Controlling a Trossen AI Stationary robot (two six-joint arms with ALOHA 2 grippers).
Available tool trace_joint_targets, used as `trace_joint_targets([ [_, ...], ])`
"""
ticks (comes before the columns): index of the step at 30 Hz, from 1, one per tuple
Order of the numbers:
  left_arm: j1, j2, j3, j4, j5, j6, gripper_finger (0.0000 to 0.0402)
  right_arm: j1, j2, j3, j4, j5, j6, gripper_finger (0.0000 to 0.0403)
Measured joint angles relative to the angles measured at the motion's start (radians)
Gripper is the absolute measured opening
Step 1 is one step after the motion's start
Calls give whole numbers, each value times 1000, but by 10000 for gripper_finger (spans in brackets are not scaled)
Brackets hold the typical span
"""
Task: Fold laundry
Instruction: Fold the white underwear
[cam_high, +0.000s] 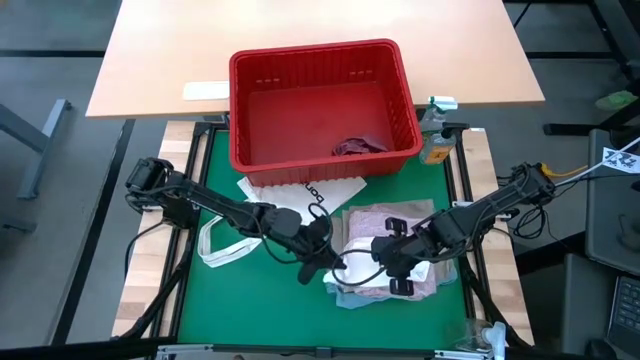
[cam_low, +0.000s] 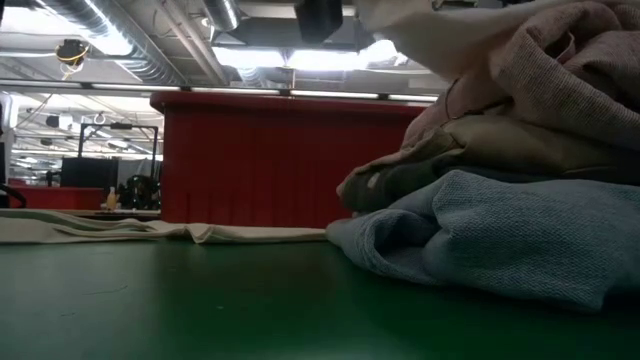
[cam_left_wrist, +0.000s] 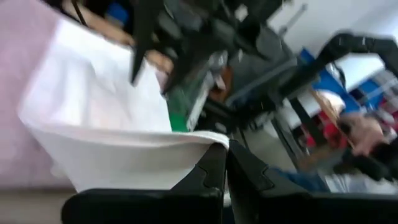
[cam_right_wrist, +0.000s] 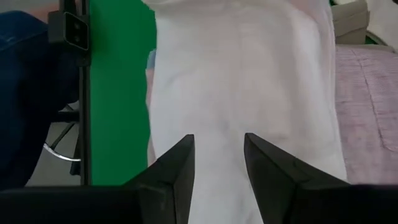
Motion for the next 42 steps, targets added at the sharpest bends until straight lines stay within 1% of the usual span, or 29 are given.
trace_joint_targets([
  [3, -2, 1, 0, 30, -81, -6, 3, 0, -27, 0, -10, 3, -3, 140],
  [5, -2, 8, 0, 57, -134, -12, 3, 0, -46, 0, -13, 28, -4, 140],
  [10, -2, 47, 0, 144, -228, -98, 4, 0, -79, 0, -17, 37, -4, 140],
  [12, -6, 77, 0, 197, -244, -128, 4, 0, -84, 1, -18, 37, -4, 140],
  [18, -6, 165, 0, 381, -253, -162, 4, 0, -84, 1, -21, 36, -22, 140],
  [23, -6, 225, 3, 497, -311, -163, 4, 0, -84, 1, -41, 36, -74, 140],
  [26, -6, 269, 36, 512, -346, -164, 4, 0, -85, 1, -65, 36, -75, 140],
  [32, -7, 380, 169, 498, -350, -132, 4, 0, -85, 1, -90, 37, -75, 140],
  [35, -6, 428, 216, 490, -350, -128, 4, 0, -85, 1, -104, 27, -74, 140],
  [39, -5, 463, 238, 486, -359, -127, 4, 0, -85, 1, -118, 17, -73, 140],
  [42, -6, 469, 238, 470, -404, -127, 4, 0, -85, 1, -124, 17, -73, 140],
])
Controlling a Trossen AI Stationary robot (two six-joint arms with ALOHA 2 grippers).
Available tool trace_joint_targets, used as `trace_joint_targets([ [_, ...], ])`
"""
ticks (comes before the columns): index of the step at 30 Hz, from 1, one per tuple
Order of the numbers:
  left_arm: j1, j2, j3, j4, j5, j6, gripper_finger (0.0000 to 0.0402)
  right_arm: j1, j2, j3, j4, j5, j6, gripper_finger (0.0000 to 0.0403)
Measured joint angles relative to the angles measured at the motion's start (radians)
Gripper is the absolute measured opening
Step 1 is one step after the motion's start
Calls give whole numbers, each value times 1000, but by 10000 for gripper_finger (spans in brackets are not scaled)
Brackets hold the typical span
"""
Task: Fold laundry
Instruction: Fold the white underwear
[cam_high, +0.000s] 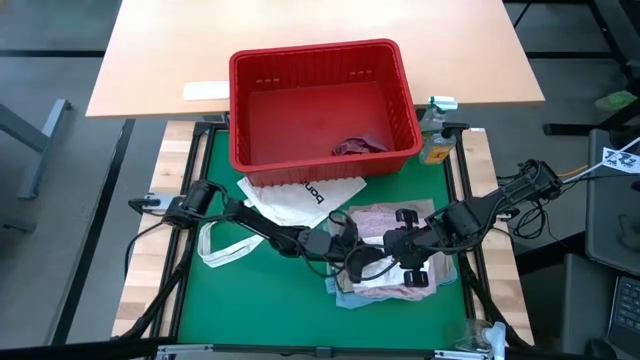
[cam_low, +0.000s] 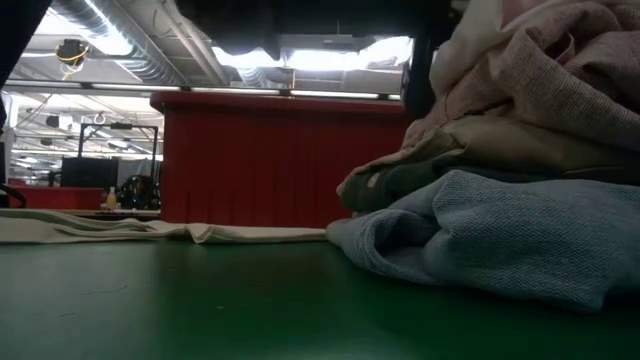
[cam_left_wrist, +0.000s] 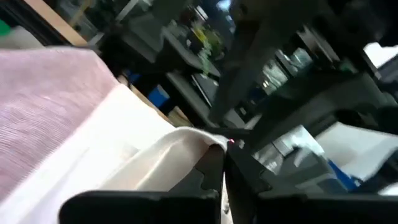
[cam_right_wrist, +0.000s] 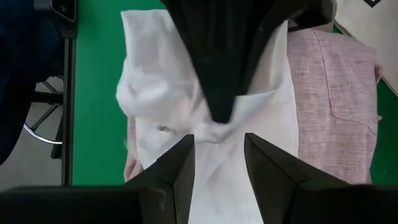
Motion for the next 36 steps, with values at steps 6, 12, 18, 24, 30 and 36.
trace_joint_targets([
  [6, 1, 0, 0, -9, -65, 77, 8, 0, 0, 0, 2, 0, 1, 140],
  [12, 1, 0, 0, -10, -73, 165, 49, 0, 0, 0, 2, 0, 1, 140],
  [18, 2, 0, 0, -10, -74, 258, 102, 0, 0, 0, 1, -1, 1, 140],
  [24, 2, -3, 0, 52, -61, 393, 131, 0, -1, 0, 0, -1, 1, 140],
  [30, -11, -4, 0, 97, -3, 532, 127, 0, -1, 0, -5, 71, -2, 140],
  [36, -58, -4, 0, 62, 18, 624, 110, 0, -1, -1, 0, 173, -1, 140],
])
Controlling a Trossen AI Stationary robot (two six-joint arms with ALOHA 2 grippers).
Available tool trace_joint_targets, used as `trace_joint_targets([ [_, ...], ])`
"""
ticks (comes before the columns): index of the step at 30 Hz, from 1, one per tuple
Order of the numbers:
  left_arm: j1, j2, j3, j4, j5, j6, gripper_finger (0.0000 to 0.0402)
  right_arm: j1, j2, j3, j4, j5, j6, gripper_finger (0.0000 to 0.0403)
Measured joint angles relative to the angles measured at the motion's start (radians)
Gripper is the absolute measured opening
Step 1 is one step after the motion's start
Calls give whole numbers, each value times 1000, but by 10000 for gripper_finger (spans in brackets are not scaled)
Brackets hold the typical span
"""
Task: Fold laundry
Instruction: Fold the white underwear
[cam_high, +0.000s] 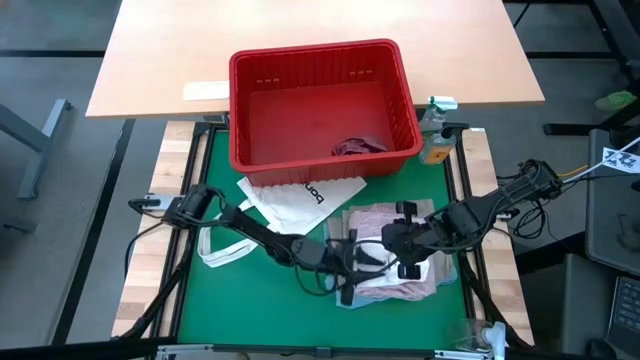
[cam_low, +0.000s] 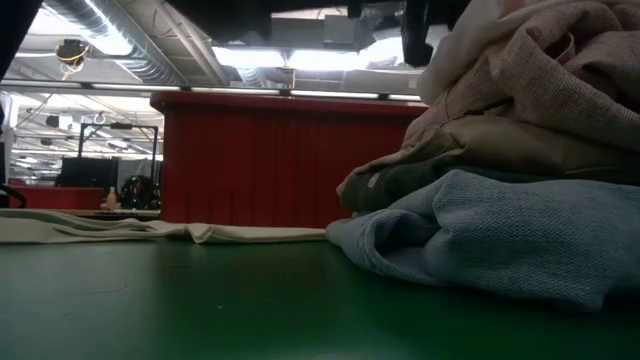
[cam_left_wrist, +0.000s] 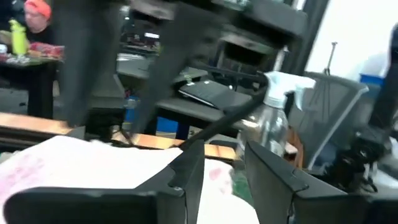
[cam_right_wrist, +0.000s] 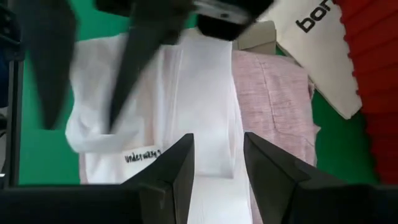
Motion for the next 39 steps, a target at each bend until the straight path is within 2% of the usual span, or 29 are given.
trace_joint_targets([
  [5, -44, -1, 0, -48, -29, 80, 99, 0, -1, -63, 36, 13, 3, 140],
  [13, -71, -1, 0, -246, -122, 85, 89, -2, -1, -173, 86, 71, 3, 140],
  [19, -62, -1, 0, -259, -123, 85, 85, -2, -1, -217, 92, 162, 4, 140],
  [25, -58, -1, 0, -260, -124, 84, 85, -2, -1, -225, 94, 170, 3, 140],
  [29, -58, -1, 0, -231, -127, 113, 85, 0, -1, -169, 27, 167, 3, 140],
  [33, -58, -1, 0, -132, -146, 188, 85, 1, -1, -65, -26, 158, 14, 140],
  [39, -58, -17, 0, -71, -148, 215, 85, 2, -2, 17, 65, -14, 60, 140],
])
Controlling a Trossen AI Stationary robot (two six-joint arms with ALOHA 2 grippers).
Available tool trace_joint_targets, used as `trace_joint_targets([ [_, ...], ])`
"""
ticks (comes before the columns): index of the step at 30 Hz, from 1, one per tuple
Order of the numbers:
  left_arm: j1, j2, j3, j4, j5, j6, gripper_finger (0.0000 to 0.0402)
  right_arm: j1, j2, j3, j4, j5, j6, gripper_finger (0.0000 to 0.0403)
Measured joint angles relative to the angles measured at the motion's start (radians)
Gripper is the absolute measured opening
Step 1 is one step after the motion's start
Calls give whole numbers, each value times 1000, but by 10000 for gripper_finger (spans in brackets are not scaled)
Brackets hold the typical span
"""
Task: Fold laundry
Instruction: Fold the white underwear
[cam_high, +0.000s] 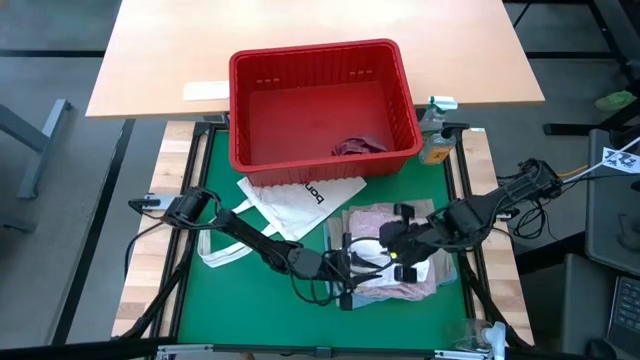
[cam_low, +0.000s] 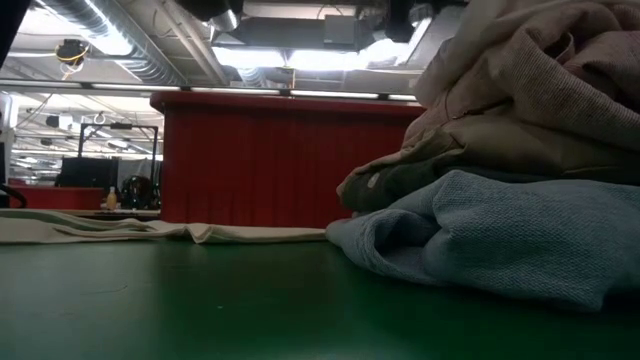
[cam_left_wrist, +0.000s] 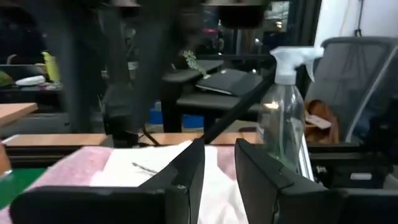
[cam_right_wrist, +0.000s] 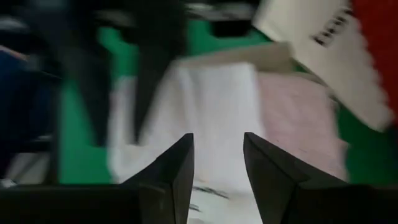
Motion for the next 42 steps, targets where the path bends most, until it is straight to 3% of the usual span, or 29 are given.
trace_joint_targets([
  [7, 0, -6, 0, -16, -135, 3, 85, 94, 28, 0, 113, -13, -4, 140],
  [18, 0, -7, 0, -126, -295, 2, 85, 205, 146, -1, 119, 145, 28, 140],
  [24, 2, -7, 0, -221, -361, -2, 85, 201, 228, -1, 99, 91, 31, 140],
  [32, 34, -8, 0, -361, -361, -109, 85, 201, 269, -1, 37, -46, 68, 140],
  [42, 37, -32, 0, -374, -361, -105, 85, 201, 237, -1, 11, -57, 76, 140],
])
